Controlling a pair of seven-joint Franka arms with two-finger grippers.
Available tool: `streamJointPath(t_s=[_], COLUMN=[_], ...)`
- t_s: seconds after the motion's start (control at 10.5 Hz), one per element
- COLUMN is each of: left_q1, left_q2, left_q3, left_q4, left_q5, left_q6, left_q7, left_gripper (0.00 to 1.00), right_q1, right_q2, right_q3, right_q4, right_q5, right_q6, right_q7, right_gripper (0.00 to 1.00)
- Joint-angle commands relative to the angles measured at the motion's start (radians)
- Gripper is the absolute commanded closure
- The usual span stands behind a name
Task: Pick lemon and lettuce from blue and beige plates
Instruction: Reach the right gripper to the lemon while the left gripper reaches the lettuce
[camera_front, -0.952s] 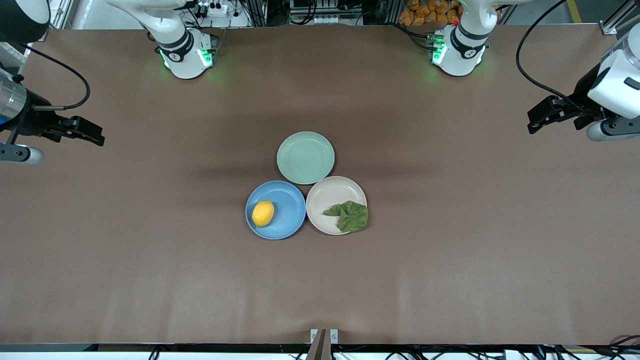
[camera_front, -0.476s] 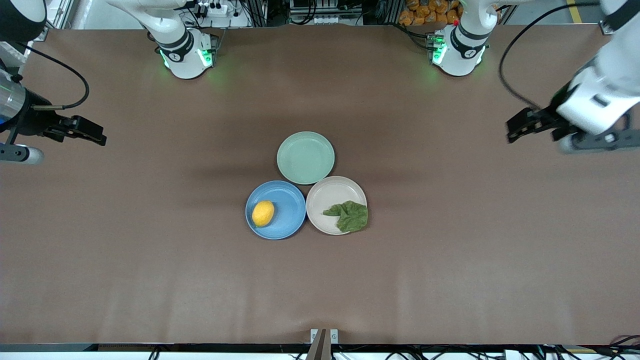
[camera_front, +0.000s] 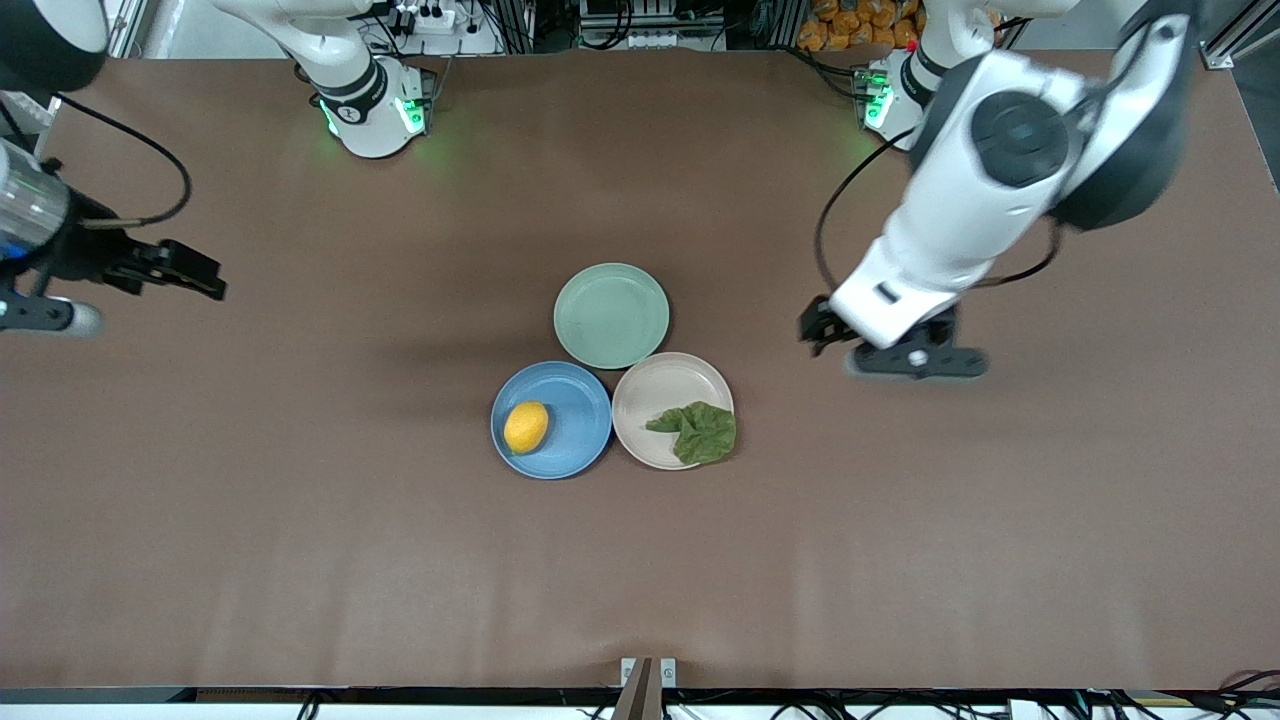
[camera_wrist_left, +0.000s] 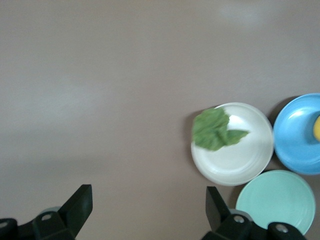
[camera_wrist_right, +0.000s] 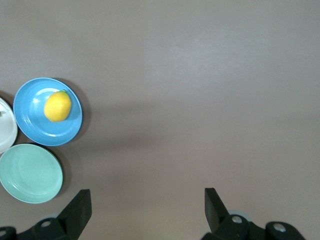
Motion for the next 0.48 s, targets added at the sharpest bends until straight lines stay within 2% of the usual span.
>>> streamJointPath(t_s=[0.0, 0.19, 0.38], left_q1=[-0.076, -0.147, -0.171], left_q2=[0.109, 0.209, 0.304], left_q3=[0.005, 0.014, 0.014], left_q4=[0.019, 0.019, 0.036], left_q5=[0.022, 0.056, 0.09], left_q6=[0.151, 0.312, 0.438], left_q7=[-0.079, -0.114, -0.125], left_gripper=[0.0, 0.0, 0.0], right_q1=[0.079, 0.151, 0.174], right_q2=[0.145, 0.272, 0.384], right_q3=[0.001, 0.016, 0.089], right_q4=[0.011, 0.019, 0.019], right_q5=[0.059, 0.062, 0.051], right_q6=[0.136, 0.271, 0.379], right_q7=[0.203, 0.429, 0.552], right_gripper=[0.0, 0.0, 0.0])
